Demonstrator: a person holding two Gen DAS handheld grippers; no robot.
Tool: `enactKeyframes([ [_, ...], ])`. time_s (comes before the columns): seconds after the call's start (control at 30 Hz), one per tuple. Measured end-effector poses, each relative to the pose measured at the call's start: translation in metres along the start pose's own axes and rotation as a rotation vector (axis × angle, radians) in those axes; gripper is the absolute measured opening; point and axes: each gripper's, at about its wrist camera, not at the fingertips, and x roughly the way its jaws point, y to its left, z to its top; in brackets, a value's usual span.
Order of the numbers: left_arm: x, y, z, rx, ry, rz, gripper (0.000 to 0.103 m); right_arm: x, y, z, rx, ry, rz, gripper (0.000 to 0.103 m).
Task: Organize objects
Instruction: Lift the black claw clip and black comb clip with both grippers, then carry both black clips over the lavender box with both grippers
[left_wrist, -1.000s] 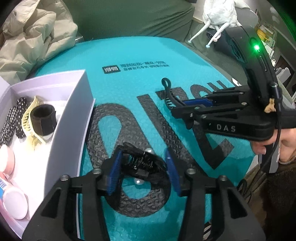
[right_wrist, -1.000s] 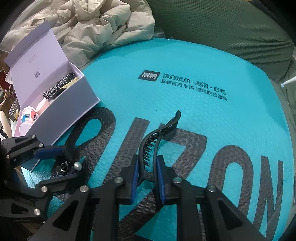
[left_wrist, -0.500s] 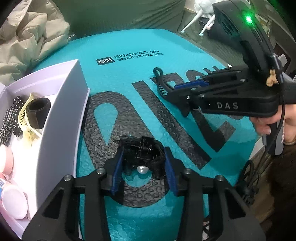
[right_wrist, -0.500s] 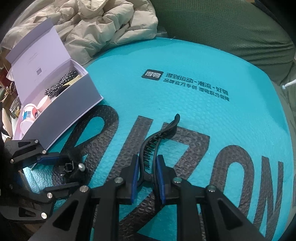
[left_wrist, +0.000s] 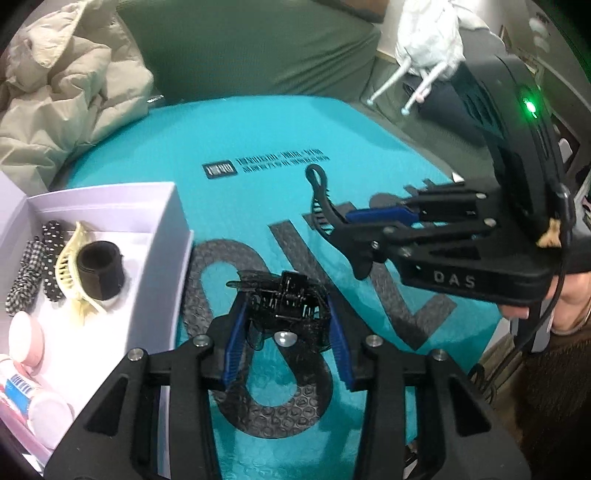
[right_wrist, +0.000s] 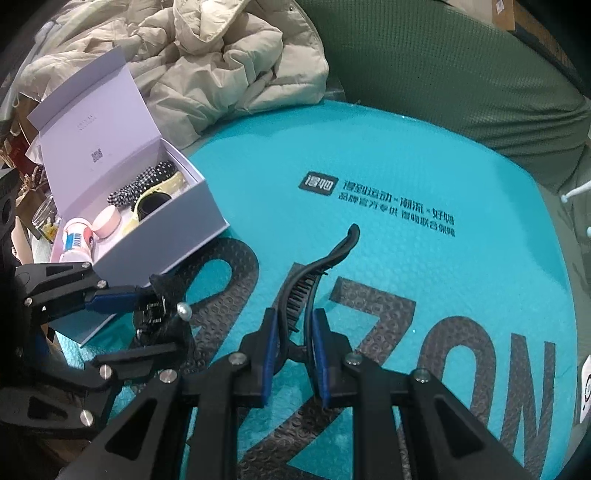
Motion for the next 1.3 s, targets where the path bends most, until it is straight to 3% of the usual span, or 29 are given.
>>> enactKeyframes([
  [0.53, -0.024, 0.012, 0.003, -0.020, -0.053, 0.032, 0.039, -0.018, 0.020, 0.012, -0.009, -0.056, 0.056, 0.018],
  [0.73, -0.029, 0.009, 0.001, -0.014, -0.057, 0.008, 0.039, -0.013, 0.011, 0.000, 0.030, -0.020, 0.020, 0.018],
  [0.83, -0.036, 0.006, 0.002, -0.018, -0.076, -0.015, 0.039, -0.025, 0.005, -0.006, 0.080, -0.057, 0.055, 0.018],
  [0.97, -0.043, 0.005, 0.003, -0.009, -0.100, 0.001, 0.039, -0.038, 0.006, -0.009, 0.098, -0.087, 0.019, 0.018],
  [1.3, -0.058, 0.030, 0.001, -0.071, -0.137, 0.053, 0.039, -0.041, 0.025, 0.007, 0.067, -0.116, 0.025, 0.018],
])
